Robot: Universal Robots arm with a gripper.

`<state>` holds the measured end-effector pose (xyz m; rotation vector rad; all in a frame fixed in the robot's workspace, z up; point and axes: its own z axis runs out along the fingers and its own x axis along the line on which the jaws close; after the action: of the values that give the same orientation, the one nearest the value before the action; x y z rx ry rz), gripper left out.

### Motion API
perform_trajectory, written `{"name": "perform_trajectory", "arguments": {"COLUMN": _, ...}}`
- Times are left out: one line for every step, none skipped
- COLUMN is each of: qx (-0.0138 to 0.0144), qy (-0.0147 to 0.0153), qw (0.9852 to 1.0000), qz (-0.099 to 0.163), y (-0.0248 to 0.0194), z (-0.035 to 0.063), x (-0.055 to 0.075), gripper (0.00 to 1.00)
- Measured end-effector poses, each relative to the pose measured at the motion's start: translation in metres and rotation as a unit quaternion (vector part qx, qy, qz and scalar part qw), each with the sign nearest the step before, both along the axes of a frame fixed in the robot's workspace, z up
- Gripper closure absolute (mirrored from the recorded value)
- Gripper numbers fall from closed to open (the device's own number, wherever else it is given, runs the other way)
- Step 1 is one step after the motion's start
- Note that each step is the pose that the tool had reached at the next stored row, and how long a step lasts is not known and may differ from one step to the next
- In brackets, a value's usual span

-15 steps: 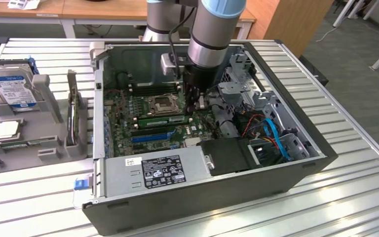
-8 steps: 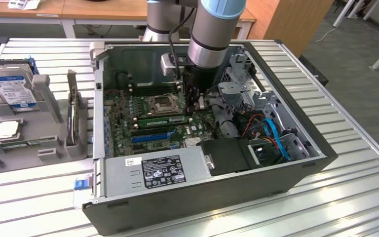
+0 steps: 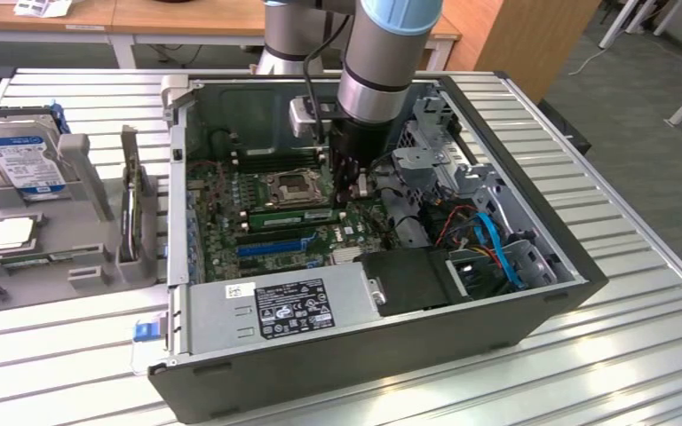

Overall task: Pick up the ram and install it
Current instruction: 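Press down the ram until it locks into place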

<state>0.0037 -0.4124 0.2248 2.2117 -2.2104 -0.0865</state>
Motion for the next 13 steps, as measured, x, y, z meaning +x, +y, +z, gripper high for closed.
{"name": "perform_trajectory", "arguments": {"qx": 0.0, "qy": 0.0, "qw": 1.0, "qz": 0.0, "y": 0.0, "z": -0.0003, "x": 0.0, "gripper": 0.9}}
{"name": "perform_trajectory", "arguments": {"qx": -0.0001, "qy": 0.0, "qw": 1.0, "qz": 0.0, "y": 0.0, "z": -0.0005, "x": 0.0, "gripper": 0.9}}
{"name": "perform_trajectory", "arguments": {"qx": -0.0001, "qy": 0.0001, "qw": 1.0, "qz": 0.0, "y": 0.0, "z": -0.0005, "x": 0.0, "gripper": 0.9}}
{"name": "perform_trajectory", "arguments": {"qx": -0.0001, "qy": 0.0001, "qw": 1.0, "qz": 0.0, "y": 0.0, "z": -0.0005, "x": 0.0, "gripper": 0.9}}
{"name": "perform_trajectory", "arguments": {"qx": -0.0001, "qy": 0.0001, "qw": 1.0, "qz": 0.0, "y": 0.0, "z": -0.0005, "x": 0.0, "gripper": 0.9}}
{"name": "perform_trajectory", "arguments": {"qx": -0.0001, "qy": 0.0001, "qw": 1.0, "qz": 0.0, "y": 0.0, "z": -0.0005, "x": 0.0, "gripper": 0.9}}
{"name": "perform_trajectory", "arguments": {"qx": 0.0, "qy": 0.0001, "qw": 1.0, "qz": 0.0, "y": 0.0, "z": -0.0006, "x": 0.0, "gripper": 0.9}}
{"name": "perform_trajectory", "arguments": {"qx": 0.0, "qy": 0.0, "qw": 1.0, "qz": 0.0, "y": 0.0, "z": -0.0006, "x": 0.0, "gripper": 0.9}}
{"name": "perform_trajectory", "arguments": {"qx": 0.0, "qy": 0.0, "qw": 1.0, "qz": 0.0, "y": 0.0, "z": -0.0009, "x": 0.0, "gripper": 0.9}}
{"name": "perform_trajectory", "arguments": {"qx": 0.0, "qy": 0.0, "qw": 1.0, "qz": 0.0, "y": 0.0, "z": -0.001, "x": 0.0, "gripper": 0.9}}
{"name": "perform_trajectory", "arguments": {"qx": 0.0, "qy": 0.0, "qw": 1.0, "qz": 0.0, "y": 0.0, "z": -0.001, "x": 0.0, "gripper": 0.9}}
{"name": "perform_trajectory", "arguments": {"qx": 0.0, "qy": 0.0001, "qw": 1.0, "qz": 0.0, "y": 0.0, "z": -0.001, "x": 0.0, "gripper": 0.9}}
{"name": "perform_trajectory", "arguments": {"qx": 0.0, "qy": 0.0001, "qw": 1.0, "qz": 0.0, "y": 0.0, "z": -0.001, "x": 0.0, "gripper": 0.9}}
